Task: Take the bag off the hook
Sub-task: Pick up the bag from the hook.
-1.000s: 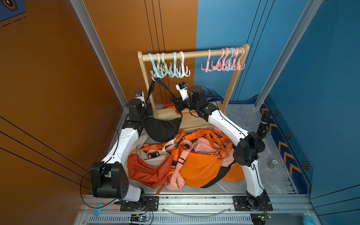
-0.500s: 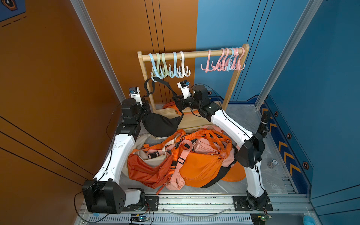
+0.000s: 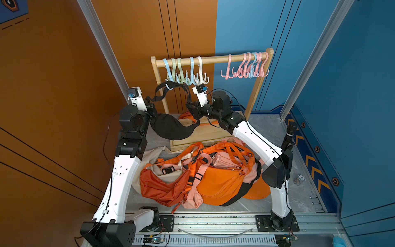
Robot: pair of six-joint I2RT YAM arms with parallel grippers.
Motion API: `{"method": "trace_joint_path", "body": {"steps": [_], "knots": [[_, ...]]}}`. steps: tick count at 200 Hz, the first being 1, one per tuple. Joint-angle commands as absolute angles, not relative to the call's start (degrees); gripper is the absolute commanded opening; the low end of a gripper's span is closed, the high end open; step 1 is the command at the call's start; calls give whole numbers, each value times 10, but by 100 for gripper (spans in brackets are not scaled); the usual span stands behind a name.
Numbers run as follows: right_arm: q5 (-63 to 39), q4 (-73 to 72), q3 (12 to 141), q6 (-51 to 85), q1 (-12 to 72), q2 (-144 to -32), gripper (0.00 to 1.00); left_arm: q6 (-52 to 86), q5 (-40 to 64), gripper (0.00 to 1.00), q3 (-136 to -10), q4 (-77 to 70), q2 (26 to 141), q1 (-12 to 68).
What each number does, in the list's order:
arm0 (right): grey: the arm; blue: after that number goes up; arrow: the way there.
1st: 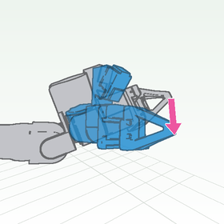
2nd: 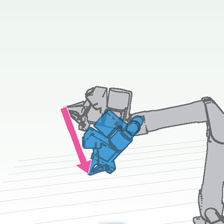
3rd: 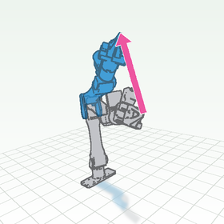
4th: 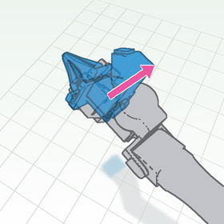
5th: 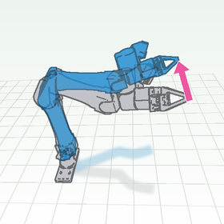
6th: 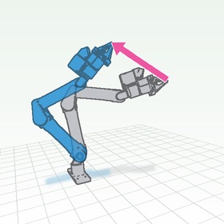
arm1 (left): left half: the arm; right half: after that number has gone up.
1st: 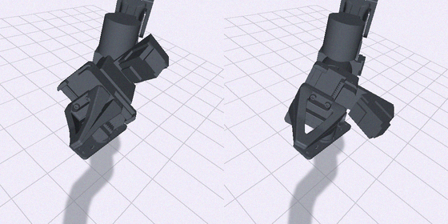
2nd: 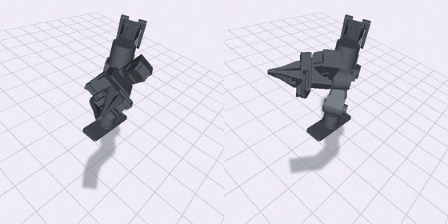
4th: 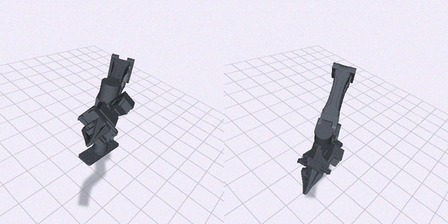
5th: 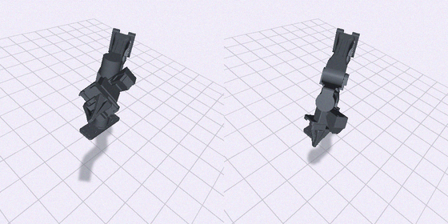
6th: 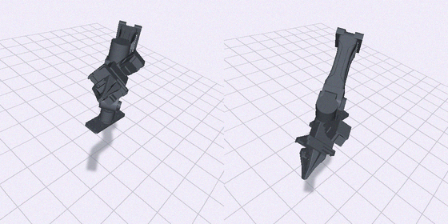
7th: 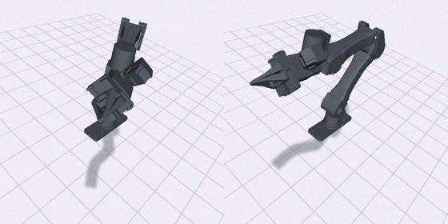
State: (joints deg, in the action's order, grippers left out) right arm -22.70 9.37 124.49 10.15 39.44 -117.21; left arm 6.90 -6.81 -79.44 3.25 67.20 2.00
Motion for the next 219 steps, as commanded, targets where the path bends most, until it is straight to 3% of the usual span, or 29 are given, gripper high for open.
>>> {"method": "trace_joint_path", "body": {"steps": [1,40,128,219], "knots": [[-227,112,1292,102,398,-1154,0,65,-95,0,-842,63,674,2],[-230,124,1349,121,398,-1174,0,62,-98,0,-932,129,724,-25],[-233,139,1392,134,394,-1164,0,104,-91,0,-1048,132,765,-53],[-230,143,1281,101,434,-1047,0,79,-81,0,-969,126,642,-54]]}}
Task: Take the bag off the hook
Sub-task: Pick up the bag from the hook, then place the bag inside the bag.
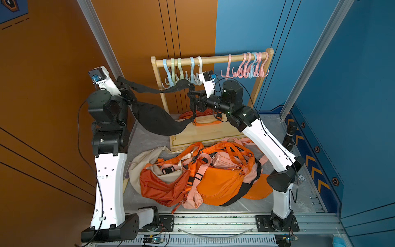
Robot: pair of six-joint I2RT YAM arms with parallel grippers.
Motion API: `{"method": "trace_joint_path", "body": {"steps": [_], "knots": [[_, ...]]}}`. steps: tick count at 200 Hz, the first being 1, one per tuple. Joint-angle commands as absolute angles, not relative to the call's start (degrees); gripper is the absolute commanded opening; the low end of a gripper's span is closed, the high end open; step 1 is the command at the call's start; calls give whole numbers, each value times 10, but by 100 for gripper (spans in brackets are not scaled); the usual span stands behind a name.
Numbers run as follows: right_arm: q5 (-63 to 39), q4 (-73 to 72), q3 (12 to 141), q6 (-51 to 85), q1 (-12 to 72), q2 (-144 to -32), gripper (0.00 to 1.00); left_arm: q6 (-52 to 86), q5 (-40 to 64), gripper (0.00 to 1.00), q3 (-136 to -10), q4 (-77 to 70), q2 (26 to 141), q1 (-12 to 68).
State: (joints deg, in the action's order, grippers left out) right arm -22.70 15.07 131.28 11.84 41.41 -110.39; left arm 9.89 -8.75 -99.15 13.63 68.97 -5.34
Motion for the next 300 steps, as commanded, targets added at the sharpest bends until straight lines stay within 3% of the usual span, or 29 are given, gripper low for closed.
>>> {"method": "trace_joint_path", "body": {"steps": [1,61,102,185,217,271,300], "knots": [[-230,143,1279,100,435,-1045,0,79,-81,0,-967,126,640,-54],[-204,107,1114,67,496,-924,0,22,-125,0,-857,148,496,-35],[-141,125,1036,11,580,-862,0,-13,-188,0,-767,142,384,-36],[-49,214,1033,-70,741,-827,0,-73,-316,0,-753,183,231,-5],[-50,218,1008,-50,742,-839,0,-114,-379,0,-719,176,213,40],[-64,180,950,10,700,-912,0,-133,-491,0,-571,144,223,191],[-75,177,937,36,667,-972,0,-103,-513,0,-490,120,252,194]]}}
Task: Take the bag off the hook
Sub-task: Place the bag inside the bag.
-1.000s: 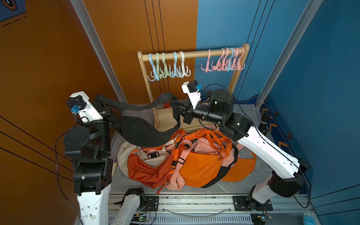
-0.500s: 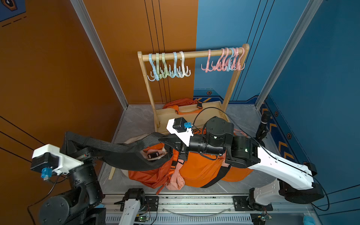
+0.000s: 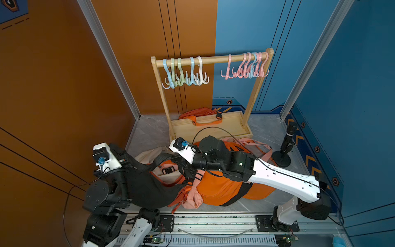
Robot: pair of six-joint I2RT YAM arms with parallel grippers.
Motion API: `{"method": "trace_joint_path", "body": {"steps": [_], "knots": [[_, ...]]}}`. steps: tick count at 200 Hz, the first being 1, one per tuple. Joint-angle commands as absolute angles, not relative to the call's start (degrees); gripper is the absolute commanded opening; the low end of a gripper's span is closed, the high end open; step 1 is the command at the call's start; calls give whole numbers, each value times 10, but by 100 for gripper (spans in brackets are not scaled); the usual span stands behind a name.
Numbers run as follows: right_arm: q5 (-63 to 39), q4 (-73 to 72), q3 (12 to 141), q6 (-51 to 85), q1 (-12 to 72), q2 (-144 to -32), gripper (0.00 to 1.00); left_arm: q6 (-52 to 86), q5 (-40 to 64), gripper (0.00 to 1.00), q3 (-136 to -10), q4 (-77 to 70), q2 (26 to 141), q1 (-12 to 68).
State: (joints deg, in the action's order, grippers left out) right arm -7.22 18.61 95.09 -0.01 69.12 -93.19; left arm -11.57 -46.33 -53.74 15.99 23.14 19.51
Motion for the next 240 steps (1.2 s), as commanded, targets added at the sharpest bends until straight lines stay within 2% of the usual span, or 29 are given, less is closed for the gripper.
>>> {"method": "trace_joint_path", "body": {"steps": [1,28,70,101,126,140,181,212,240], "knots": [[-75,176,935,38,665,-973,0,-101,-513,0,-487,119,254,193],[-89,123,892,71,629,-998,0,-20,-462,0,-444,113,308,136],[-93,42,836,114,574,-1026,0,135,-295,0,-417,113,396,-20],[-110,-7,819,158,538,-1054,0,166,-264,0,-388,73,440,-47],[-101,-30,813,170,521,-1073,7,176,-250,0,-372,63,474,-53],[-99,-40,811,177,512,-1085,16,189,-245,0,-365,58,491,-55],[-105,-64,814,201,491,-1116,37,224,-211,25,-365,56,527,-51],[-109,-67,820,206,481,-1123,44,239,-194,50,-360,80,519,-41],[-112,-67,823,208,477,-1120,54,258,-193,64,-349,128,482,-40]]}}
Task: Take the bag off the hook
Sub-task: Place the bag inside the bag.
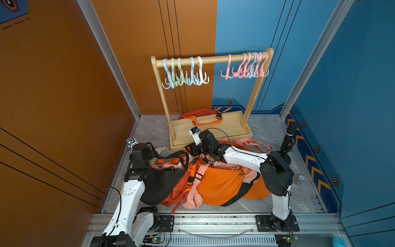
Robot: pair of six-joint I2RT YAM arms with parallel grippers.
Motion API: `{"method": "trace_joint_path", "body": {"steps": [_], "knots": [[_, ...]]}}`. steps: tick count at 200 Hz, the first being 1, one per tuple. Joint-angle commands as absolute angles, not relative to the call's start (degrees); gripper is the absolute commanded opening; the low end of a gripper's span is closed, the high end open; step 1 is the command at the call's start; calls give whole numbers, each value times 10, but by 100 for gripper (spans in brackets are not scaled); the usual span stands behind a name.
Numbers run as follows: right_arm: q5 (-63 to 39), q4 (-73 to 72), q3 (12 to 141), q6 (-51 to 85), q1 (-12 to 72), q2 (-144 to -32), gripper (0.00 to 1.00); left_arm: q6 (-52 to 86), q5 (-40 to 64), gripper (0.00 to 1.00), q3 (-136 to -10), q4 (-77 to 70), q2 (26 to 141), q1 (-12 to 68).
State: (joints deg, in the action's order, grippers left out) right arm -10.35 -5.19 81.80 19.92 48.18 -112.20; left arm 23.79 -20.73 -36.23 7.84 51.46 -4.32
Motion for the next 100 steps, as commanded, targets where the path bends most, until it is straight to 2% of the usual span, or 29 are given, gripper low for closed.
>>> {"method": "trace_joint_path", "body": {"steps": [1,10,24,31,80,84,100], "knots": [[-112,-67,823,208,477,-1120,54,259,-193,64,-349,129,480,-40],[-111,-67,822,207,475,-1117,59,263,-188,68,-345,143,467,-39],[-109,-66,821,207,474,-1111,66,268,-174,82,-341,174,450,-40],[-108,-66,820,206,474,-1107,69,270,-168,84,-342,192,443,-40],[-95,-62,798,189,470,-1062,84,243,-164,85,-356,249,351,-40],[-93,-60,796,185,469,-1055,85,237,-163,91,-359,250,345,-40],[-80,-52,781,162,464,-1020,95,214,-168,92,-369,257,331,-40]]}}
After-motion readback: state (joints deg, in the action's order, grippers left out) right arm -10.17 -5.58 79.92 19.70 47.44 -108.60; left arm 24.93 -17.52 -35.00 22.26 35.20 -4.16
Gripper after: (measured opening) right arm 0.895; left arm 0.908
